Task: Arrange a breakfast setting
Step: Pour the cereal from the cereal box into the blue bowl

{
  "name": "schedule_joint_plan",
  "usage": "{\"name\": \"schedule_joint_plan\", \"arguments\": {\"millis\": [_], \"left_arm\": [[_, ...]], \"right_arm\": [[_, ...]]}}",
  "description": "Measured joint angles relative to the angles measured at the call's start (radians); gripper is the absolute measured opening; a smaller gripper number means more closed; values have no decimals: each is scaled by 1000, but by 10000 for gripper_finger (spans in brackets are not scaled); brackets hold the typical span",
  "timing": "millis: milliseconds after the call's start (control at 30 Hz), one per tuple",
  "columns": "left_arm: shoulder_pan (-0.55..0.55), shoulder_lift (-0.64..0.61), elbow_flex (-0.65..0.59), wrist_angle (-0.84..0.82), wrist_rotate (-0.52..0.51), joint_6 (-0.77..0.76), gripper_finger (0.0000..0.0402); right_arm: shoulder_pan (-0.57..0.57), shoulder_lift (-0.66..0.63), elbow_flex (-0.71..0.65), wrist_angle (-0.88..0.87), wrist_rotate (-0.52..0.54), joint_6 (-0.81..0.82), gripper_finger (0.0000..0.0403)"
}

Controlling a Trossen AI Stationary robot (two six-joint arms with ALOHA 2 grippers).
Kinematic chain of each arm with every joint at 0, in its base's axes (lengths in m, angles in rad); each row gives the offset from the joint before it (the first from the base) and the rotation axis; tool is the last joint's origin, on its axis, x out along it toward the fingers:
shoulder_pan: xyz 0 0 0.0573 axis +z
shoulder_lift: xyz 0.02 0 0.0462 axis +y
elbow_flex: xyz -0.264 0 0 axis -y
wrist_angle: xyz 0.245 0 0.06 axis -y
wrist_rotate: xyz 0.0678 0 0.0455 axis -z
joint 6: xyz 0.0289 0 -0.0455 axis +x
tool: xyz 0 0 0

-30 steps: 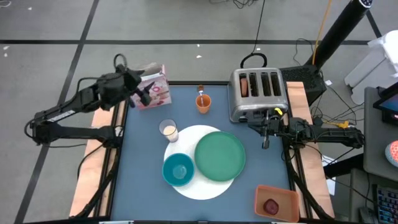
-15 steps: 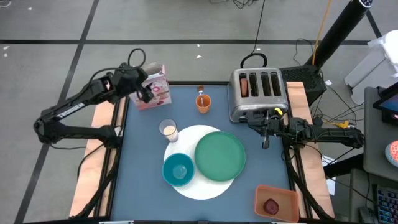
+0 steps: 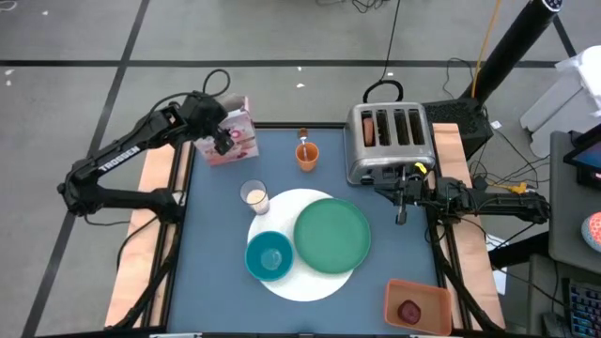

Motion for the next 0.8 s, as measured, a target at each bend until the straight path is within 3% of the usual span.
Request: {"name": "schedule_joint_plan", "arguments": {"millis": [600,800], "left_arm": [[69,146,5,-48,-11,51,300],[68,154,4,-51,-10,51,259]], "right_arm": [[0,0,0,0,0,0,9],[0,0,0,0,0,0,9]]}}
